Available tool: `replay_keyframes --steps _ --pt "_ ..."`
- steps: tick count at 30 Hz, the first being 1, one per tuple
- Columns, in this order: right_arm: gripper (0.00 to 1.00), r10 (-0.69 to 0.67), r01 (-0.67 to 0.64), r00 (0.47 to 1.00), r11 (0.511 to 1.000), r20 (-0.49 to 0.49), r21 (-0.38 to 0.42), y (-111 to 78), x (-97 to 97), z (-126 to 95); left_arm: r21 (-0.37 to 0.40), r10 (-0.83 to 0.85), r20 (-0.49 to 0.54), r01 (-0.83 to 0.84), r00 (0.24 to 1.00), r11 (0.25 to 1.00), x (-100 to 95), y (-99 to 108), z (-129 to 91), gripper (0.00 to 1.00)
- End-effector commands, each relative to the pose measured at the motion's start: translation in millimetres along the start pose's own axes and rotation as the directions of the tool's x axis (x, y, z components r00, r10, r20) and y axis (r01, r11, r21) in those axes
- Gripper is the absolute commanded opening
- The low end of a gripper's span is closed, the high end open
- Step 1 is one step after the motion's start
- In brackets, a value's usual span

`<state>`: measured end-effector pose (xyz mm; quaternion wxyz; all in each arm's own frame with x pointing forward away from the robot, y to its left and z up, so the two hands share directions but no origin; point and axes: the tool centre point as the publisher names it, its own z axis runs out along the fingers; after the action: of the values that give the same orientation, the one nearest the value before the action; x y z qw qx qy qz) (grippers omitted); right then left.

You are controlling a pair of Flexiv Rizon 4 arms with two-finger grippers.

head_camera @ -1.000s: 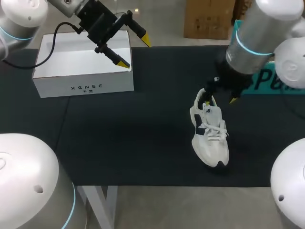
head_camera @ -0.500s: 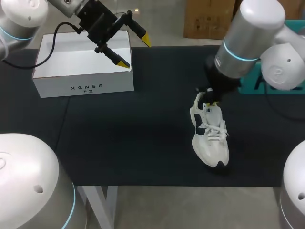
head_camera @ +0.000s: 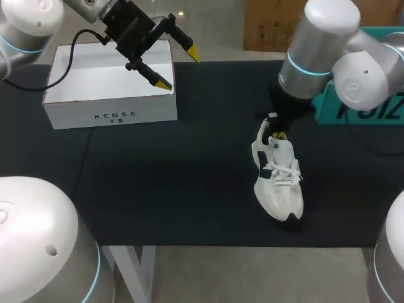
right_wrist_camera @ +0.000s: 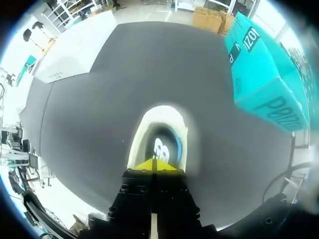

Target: Take the shoe out of the shoebox, open the shoe tongue, remove and reinsert the insole, then place the shoe into the shoebox

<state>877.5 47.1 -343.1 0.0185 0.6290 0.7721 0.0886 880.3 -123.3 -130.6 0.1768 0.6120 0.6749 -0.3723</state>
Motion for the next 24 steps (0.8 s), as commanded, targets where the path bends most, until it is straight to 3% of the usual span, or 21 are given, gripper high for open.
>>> replay_keyframes --steps 1,16,19,24 --pt "0.0 -0.001 0.001 1.0 1.0 0.007 0.012 3.7 3.4 23 0.001 0.001 -0.004 -0.001 1.0 1.0 -0.4 1 0 1.0" --pt "0.0 0.034 -0.035 0.999 0.998 0.022 0.043 -21.9 4.9 80 0.001 0.001 -0.004 -0.001 1.0 1.0 -0.4 1 0 1.0" --pt "0.0 0.059 -0.059 0.998 0.997 0.012 0.041 -26.0 3.2 80 0.001 0.001 -0.004 -0.001 1.0 1.0 -0.4 1 0 1.0" --pt "0.0 0.064 -0.064 0.998 0.998 0.02 -0.002 -23.4 0.6 60 0.001 0.001 -0.004 -0.001 1.0 1.0 -0.4 1 0 1.0"
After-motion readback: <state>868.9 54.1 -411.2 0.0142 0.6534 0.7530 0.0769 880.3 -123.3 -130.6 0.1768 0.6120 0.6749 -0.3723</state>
